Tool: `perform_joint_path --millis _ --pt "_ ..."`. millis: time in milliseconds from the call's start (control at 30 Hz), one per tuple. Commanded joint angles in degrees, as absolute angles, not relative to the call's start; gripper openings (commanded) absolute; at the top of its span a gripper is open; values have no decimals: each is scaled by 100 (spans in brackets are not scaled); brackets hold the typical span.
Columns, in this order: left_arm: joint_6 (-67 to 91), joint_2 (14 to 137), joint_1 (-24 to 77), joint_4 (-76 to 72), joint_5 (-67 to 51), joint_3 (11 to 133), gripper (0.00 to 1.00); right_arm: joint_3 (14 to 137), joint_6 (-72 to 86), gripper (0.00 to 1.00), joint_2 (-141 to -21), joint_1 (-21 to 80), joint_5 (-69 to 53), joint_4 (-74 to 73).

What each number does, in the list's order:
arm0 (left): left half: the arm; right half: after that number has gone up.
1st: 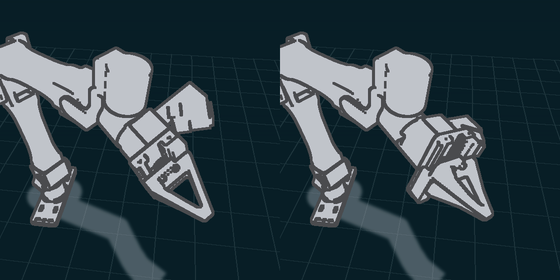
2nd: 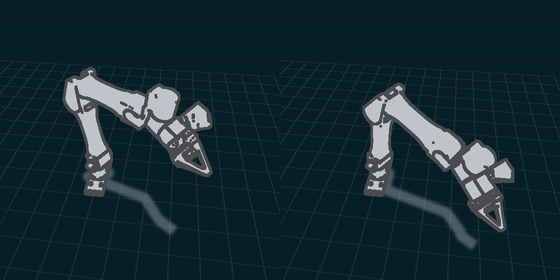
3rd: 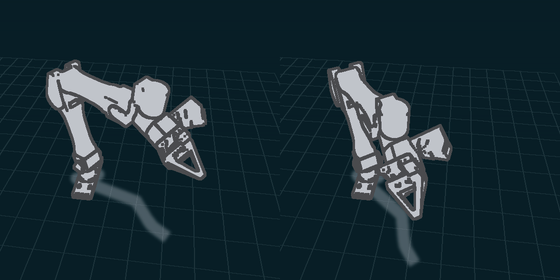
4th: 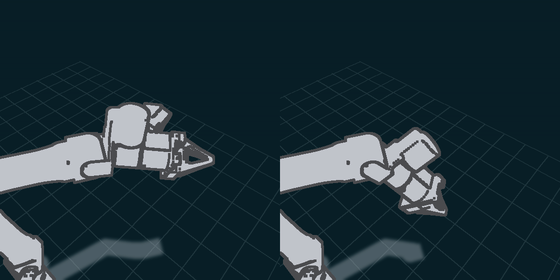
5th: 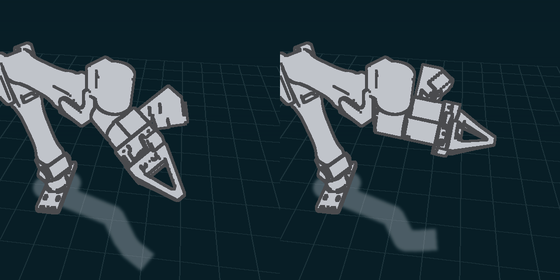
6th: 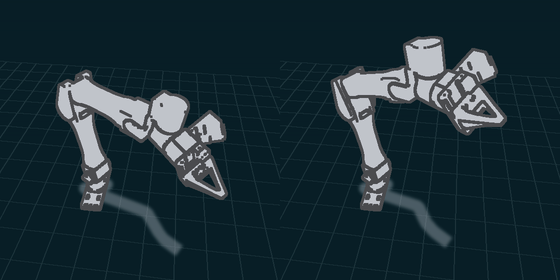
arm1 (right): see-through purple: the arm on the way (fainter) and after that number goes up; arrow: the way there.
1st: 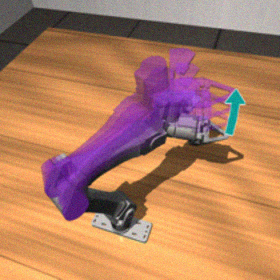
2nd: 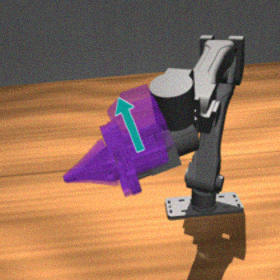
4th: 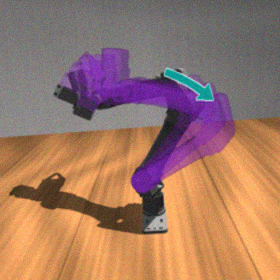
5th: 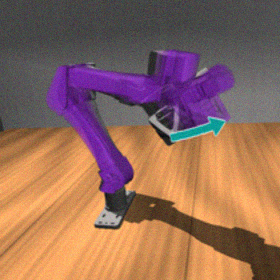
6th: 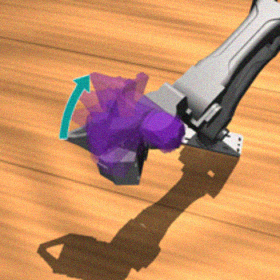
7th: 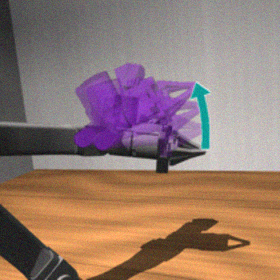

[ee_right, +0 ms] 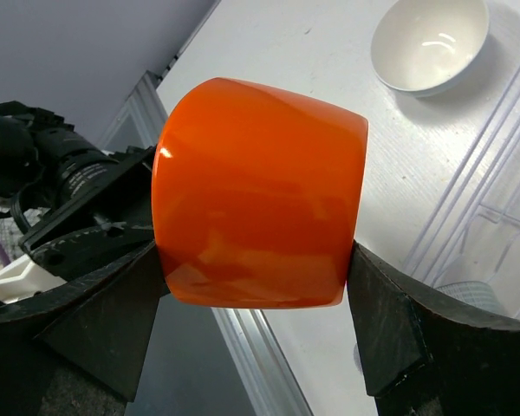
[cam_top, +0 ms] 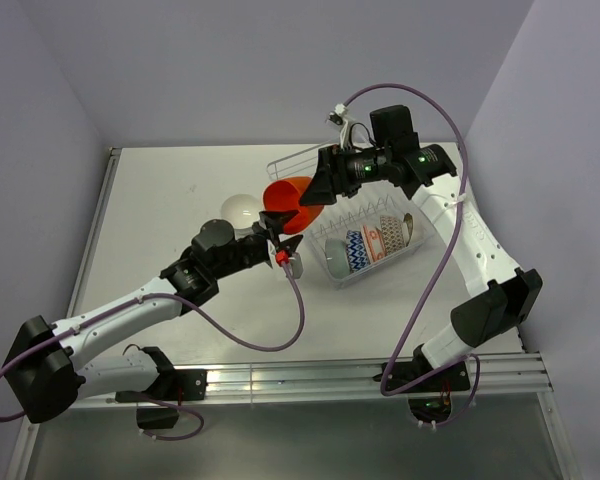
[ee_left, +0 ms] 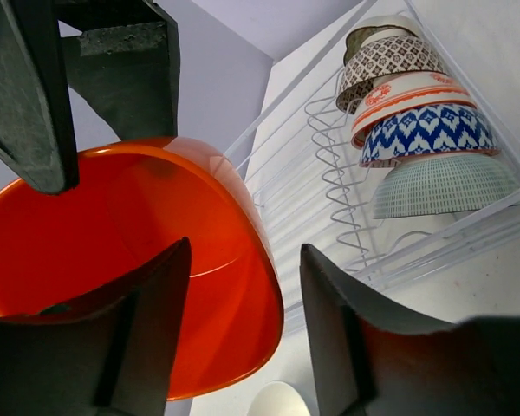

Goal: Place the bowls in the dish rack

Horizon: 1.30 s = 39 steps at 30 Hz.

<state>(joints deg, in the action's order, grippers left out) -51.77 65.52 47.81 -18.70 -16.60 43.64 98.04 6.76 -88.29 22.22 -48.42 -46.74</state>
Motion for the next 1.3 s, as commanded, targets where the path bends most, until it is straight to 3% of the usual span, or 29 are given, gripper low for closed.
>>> perform_joint_path --millis 0,267,500,633,667,967,1267 --pt "-5133 6416 4772 -1943 -1670 4588 61 10081 676 0 -8666 2171 -4668 -4421" --pt "-5054 5995 4772 -1601 -1556 4482 73 10160 502 0 -8823 1943 -3491 -4210" --pt "-3766 6028 4772 -819 -275 5193 80 10458 -324 0 -9438 1942 -1487 -4254" --pt "-2613 6319 4624 -160 535 6140 91 10757 -702 0 -9939 1969 -187 -4254" --pt "-2375 6380 4449 -54 649 6291 99 10819 -755 0 -10036 1977 146 -4263" --pt "16 7320 2550 1634 650 7927 99 11083 -1010 0 -10933 2153 1528 -3815" --pt "852 7480 1583 1951 431 7858 99 11408 -1555 0 -11742 2347 2522 -3200"
